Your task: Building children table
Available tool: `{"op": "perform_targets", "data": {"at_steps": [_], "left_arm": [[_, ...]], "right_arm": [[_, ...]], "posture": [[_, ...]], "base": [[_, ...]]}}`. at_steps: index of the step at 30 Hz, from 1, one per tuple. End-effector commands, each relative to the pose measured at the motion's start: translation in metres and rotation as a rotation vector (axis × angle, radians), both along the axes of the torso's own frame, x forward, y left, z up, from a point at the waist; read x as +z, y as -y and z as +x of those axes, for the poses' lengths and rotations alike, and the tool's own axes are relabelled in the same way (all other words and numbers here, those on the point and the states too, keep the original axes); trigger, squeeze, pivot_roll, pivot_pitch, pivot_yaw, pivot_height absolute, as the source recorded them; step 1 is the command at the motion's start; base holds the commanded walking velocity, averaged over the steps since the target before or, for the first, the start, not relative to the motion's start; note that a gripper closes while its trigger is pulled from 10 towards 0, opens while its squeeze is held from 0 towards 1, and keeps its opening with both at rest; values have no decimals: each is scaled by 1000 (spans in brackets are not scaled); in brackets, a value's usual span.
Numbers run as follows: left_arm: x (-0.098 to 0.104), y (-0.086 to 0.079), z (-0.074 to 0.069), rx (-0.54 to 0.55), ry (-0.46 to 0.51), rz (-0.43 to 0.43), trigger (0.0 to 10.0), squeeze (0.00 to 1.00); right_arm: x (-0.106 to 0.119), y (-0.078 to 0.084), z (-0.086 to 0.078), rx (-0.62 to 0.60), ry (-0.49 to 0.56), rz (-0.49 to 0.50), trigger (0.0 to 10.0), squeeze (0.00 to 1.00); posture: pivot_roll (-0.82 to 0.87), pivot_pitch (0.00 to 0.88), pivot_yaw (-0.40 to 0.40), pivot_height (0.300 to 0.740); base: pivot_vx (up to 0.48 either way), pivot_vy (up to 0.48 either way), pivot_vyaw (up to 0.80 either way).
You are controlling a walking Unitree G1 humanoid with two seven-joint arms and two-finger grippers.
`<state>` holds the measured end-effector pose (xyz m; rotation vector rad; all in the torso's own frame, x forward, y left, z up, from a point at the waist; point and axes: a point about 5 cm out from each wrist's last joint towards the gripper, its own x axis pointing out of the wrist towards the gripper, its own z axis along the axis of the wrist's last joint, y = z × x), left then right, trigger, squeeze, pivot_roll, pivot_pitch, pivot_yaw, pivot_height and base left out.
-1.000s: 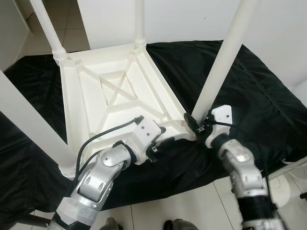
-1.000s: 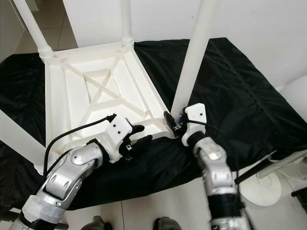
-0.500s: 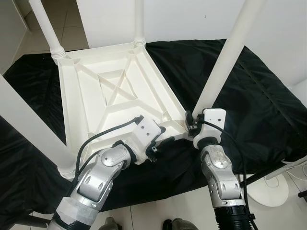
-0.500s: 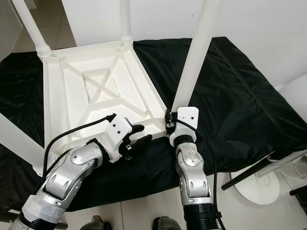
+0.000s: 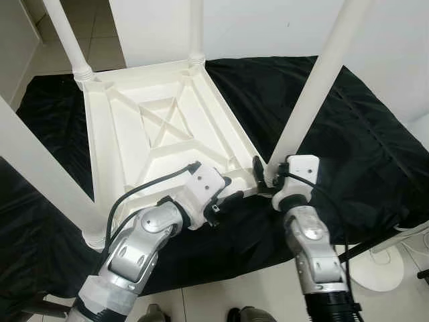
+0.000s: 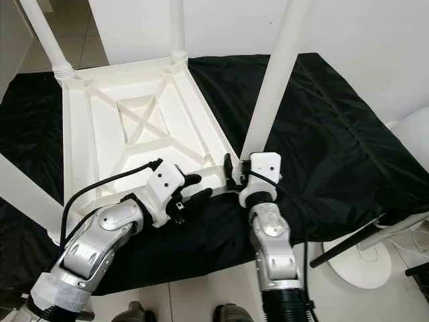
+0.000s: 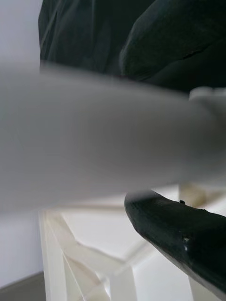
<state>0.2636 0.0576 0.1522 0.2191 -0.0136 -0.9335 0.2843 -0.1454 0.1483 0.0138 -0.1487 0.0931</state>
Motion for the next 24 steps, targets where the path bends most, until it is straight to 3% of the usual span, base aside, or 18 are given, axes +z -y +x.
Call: {"op": "perform_targets", "data": {"at_steps": [1,4,5,7,9,11,17,22,23,24], "left_arm": [[0,-1,-1,22,11,4,10000,0],[0,-1,0,23,11,3,10000,0],[0,-1,0,23,11,5,10000,0],[0,-1,0,23,11,5,10000,0],[0,-2,1,23,12,9,10000,0],[0,-2,1,23,12,9,10000,0],[3,1,6,24,29,12,10000,0],[3,1,7,24,31,11,10000,0],[3,1,7,23,33,13,10000,0],[3,1,8,23,37,17,10000,0]], "right_arm": [[-6,5,0,19,-17,3,10000,1000],[-6,12,1,53,-21,0,10000,1000],[-5,17,4,130,-23,-5,10000,0],[-5,17,4,130,-23,-5,10000,0],[-1,22,6,257,-15,-33,10000,0],[-1,22,6,257,-15,-33,10000,0],[-1,18,13,516,-40,-204,10000,0],[-3,17,15,555,-54,-231,10000,0],[-3,18,18,570,-58,-265,8157,0],[-4,19,20,574,-69,-302,4510,0]], "posture": [[-54,42,-24,740],[-53,42,-21,740],[-61,50,-12,740],[-61,50,-12,740],[-68,51,-5,740],[-68,51,-5,740],[-74,39,-2,740],[-77,33,0,740],[-75,31,-4,740],[-74,27,-5,740]], "base": [[0,0,0],[0,0,0],[0,0,0],[0,0,0],[0,0,0],[0,0,0],[0,0,0],[0,0,0],[0,0,0],[0,0,0]]}}
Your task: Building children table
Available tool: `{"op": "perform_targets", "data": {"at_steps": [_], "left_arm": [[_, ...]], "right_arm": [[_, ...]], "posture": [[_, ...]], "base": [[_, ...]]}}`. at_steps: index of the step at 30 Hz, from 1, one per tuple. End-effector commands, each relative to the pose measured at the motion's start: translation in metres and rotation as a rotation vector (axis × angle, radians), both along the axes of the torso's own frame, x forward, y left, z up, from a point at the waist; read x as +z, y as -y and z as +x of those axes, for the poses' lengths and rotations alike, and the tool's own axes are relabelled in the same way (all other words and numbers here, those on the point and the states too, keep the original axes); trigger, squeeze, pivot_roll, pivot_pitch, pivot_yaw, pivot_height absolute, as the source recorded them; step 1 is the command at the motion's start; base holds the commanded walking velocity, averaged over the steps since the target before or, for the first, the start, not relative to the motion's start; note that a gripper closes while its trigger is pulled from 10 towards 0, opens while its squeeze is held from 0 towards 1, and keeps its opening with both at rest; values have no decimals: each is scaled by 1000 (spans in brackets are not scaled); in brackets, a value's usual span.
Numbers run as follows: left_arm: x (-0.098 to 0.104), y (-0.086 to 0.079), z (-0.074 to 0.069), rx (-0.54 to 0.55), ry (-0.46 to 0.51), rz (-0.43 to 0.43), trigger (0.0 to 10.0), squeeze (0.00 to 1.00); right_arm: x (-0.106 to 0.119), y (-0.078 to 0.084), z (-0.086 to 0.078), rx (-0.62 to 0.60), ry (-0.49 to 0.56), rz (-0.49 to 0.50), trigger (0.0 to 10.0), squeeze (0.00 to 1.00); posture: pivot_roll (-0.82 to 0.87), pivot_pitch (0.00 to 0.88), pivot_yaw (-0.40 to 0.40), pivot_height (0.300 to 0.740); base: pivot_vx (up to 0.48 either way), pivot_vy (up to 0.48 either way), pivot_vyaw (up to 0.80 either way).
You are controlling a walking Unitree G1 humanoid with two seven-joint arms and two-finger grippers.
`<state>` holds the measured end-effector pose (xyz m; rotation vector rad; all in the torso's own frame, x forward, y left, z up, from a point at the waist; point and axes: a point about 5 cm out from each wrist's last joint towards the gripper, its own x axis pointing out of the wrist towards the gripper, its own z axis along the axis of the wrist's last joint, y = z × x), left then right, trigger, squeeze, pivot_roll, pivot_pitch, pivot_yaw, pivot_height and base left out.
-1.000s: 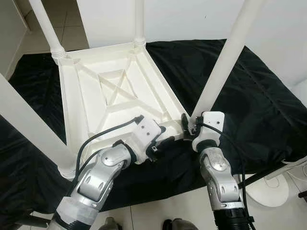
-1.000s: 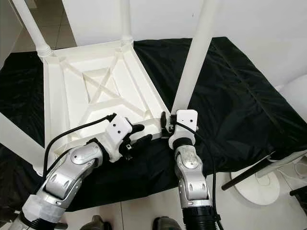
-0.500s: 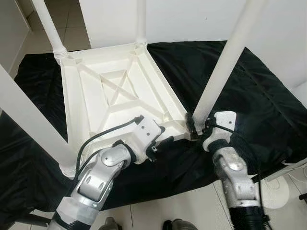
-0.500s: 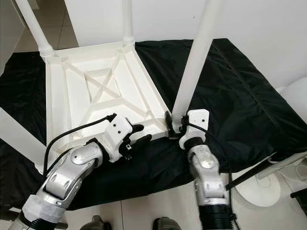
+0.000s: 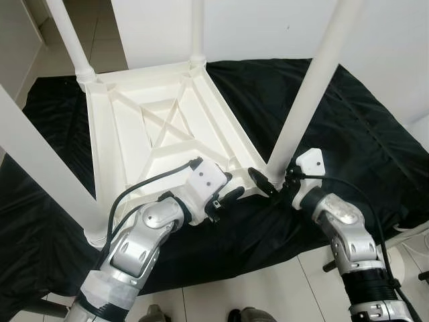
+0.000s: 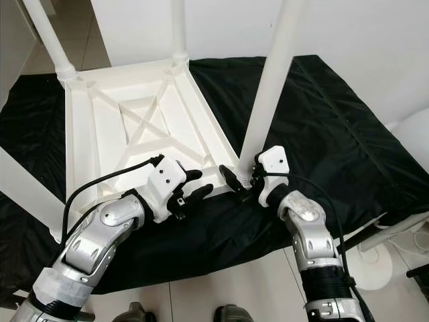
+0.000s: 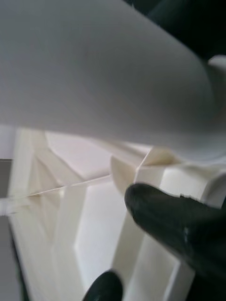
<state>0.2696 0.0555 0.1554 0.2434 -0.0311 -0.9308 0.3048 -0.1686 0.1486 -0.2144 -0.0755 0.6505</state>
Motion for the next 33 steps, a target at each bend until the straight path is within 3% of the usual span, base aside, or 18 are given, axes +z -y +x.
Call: {"op": "perform_targets", "data": {"at_steps": [1,3,4,9,10,11,12,18,21,27,33], "left_arm": [[1,-1,3,24,15,5,10000,0],[1,-1,3,24,15,5,10000,0],[2,-1,4,26,18,6,10000,0],[1,-2,7,37,26,11,10000,0],[1,-1,7,35,27,11,10000,0],[1,-1,7,34,27,11,10000,0],[2,0,8,32,28,9,10000,0],[2,1,8,28,30,8,10000,0],[0,2,7,19,24,7,10000,0],[1,4,6,12,31,1,10000,0],[2,4,7,13,33,-4,10000,0]], "right_arm": [[-5,-2,2,35,-12,-48,2000,0],[-5,-2,2,35,-12,-48,2000,0],[-5,1,4,32,-20,-57,0,0],[-12,12,3,34,-37,-117,0,0],[-13,14,3,23,-44,-115,3686,0],[-13,15,4,14,-49,-109,3686,0],[-13,15,4,5,-50,-93,10000,0],[-15,12,5,-63,-43,-55,10000,0],[-21,-3,-2,-161,-26,-14,10000,0],[-17,-13,-7,-245,27,21,10000,0],[-20,-23,-15,-446,20,78,10000,0]], "posture": [[-74,27,-5,740],[-74,27,-5,740],[-74,27,-5,740],[-75,22,-10,740],[-77,17,-9,740],[-77,17,-9,740],[-79,16,-10,740],[-83,15,-10,740],[-84,16,-11,740],[-84,14,-10,740],[-82,8,-10,740]], "base": [[0,0,0],[0,0,0],[0,0,0],[0,0,0],[0,0,0],[0,0,0],[0,0,0],[0,0,0],[0,0,0],[0,0,0],[0,0,0]]}}
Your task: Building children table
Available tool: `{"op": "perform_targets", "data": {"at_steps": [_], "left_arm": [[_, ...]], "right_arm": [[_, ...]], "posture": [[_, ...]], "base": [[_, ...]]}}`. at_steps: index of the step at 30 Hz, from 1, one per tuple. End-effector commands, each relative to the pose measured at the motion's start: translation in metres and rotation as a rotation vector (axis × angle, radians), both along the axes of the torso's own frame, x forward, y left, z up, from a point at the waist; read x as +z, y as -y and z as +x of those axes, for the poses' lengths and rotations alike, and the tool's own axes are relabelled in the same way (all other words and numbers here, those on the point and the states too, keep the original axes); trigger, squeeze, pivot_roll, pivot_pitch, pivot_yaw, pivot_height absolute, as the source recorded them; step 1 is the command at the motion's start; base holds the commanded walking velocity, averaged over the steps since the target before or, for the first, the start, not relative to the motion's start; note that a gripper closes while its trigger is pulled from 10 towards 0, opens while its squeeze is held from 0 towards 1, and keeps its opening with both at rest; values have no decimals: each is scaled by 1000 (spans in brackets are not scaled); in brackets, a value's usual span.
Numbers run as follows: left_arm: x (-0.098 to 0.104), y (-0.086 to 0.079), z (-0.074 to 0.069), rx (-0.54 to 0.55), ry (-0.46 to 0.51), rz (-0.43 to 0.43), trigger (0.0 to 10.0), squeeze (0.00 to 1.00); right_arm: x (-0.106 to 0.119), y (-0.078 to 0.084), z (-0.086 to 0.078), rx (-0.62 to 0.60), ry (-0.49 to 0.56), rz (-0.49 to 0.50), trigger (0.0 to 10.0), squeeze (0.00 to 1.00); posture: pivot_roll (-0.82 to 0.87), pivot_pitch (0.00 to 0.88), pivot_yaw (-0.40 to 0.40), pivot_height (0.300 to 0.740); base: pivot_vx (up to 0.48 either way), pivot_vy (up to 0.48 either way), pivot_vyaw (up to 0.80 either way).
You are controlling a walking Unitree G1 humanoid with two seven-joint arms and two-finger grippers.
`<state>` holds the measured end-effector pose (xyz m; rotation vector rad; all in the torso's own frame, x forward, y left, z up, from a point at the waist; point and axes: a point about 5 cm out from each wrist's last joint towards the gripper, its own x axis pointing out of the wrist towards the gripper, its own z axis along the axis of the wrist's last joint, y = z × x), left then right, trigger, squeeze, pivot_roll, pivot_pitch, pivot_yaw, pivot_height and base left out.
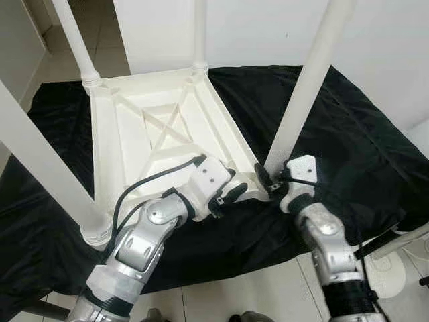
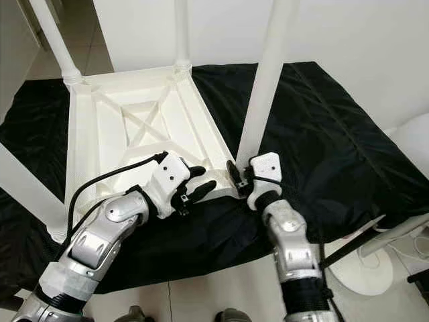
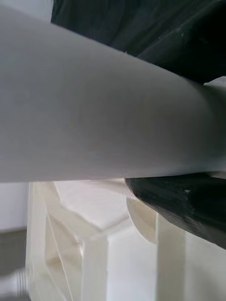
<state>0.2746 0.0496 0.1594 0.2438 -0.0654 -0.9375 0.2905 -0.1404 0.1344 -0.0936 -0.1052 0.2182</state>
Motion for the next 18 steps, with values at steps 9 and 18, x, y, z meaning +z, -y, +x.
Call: {"op": "perform_targets", "data": {"at_steps": [9,18], "left_arm": [[-3,-3,2,28,6,10,10000,0],[-3,-2,0,21,-1,7,10000,0]], "right_arm": [[-1,-17,-5,-176,-21,74,10000,0],[8,-16,-6,-105,26,108,10000,1000]], "posture": [[-82,2,-7,740],[-80,0,-11,740]], "base": [[0,0,0],[0,0,0]]}}
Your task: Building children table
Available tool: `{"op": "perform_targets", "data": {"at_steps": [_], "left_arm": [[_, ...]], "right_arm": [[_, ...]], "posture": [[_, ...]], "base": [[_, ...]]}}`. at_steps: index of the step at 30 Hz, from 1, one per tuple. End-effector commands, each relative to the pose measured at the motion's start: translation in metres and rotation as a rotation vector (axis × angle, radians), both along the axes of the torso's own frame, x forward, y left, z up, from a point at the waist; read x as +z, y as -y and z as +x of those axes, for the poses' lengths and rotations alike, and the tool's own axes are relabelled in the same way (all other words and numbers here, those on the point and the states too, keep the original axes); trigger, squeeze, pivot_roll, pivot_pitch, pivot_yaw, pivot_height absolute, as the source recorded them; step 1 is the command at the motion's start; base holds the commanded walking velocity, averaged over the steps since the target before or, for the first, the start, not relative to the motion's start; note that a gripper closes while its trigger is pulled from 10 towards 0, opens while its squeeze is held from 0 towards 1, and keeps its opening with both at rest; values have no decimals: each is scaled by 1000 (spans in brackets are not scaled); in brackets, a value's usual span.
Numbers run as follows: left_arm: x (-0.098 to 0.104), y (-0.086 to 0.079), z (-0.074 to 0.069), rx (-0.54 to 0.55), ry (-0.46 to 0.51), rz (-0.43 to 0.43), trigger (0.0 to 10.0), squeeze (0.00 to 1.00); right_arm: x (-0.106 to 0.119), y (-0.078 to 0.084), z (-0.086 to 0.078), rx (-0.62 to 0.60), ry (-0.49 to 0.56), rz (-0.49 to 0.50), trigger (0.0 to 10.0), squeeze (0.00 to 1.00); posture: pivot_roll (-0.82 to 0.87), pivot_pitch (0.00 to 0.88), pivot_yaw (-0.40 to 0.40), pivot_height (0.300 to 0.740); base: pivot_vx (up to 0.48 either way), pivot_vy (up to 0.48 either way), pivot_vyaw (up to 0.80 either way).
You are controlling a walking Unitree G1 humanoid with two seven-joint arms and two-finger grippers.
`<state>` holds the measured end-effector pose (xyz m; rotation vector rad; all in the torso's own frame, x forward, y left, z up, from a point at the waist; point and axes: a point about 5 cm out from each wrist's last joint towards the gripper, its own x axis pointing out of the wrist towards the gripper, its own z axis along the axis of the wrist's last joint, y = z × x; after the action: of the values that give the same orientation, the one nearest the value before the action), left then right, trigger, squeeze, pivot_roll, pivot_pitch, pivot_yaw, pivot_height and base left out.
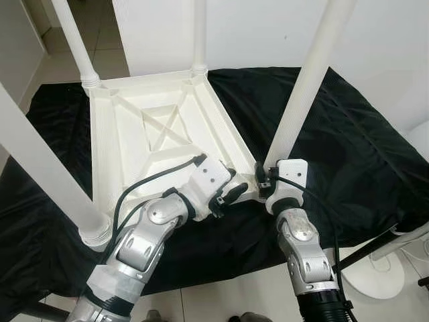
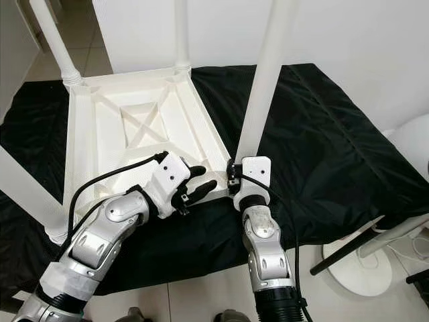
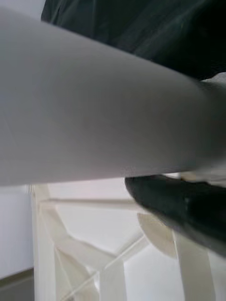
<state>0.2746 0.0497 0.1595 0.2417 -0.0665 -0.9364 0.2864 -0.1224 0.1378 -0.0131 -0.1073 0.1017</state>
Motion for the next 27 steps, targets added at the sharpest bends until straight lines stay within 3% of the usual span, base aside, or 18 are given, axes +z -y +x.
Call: {"op": "perform_targets", "data": {"at_steps": [1,3,4,5,6,13,14,19,27], "left_arm": [[-3,-2,0,20,-1,10,10000,0],[-3,-2,0,25,-3,6,10000,0],[-3,-3,0,25,-8,-5,10000,0],[-3,-3,0,25,-8,-5,10000,0],[-2,-2,-1,22,-13,-16,10000,0],[-2,-3,-4,11,-19,-15,10000,0],[-2,-5,-5,8,-20,-5,10000,0],[-2,-7,-6,8,-23,3,10000,0],[-4,-8,-8,-8,-23,26,10000,0]], "right_arm": [[5,2,-2,6,29,19,10000,1000],[8,3,-2,36,48,45,10000,1000],[12,4,-3,80,56,68,10000,871],[12,4,-3,80,56,68,10000,871],[14,5,-3,117,65,65,10000,0],[12,18,-1,196,55,-6,10000,0],[11,29,1,244,50,-40,10000,0],[12,34,3,274,56,-61,10000,0],[8,39,16,462,7,-166,10000,0]], "posture": [[-80,0,-11,740],[-78,0,-13,740],[-78,0,-13,740],[-78,0,-13,740],[-78,1,-12,740],[-79,6,-12,740],[-79,22,-6,740],[-80,23,-5,740],[-73,28,-3,740]], "base": [[0,0,0],[0,0,0],[0,0,0],[0,0,0],[0,0,0],[0,0,0],[0,0,0],[0,0,0],[0,0,0]]}}
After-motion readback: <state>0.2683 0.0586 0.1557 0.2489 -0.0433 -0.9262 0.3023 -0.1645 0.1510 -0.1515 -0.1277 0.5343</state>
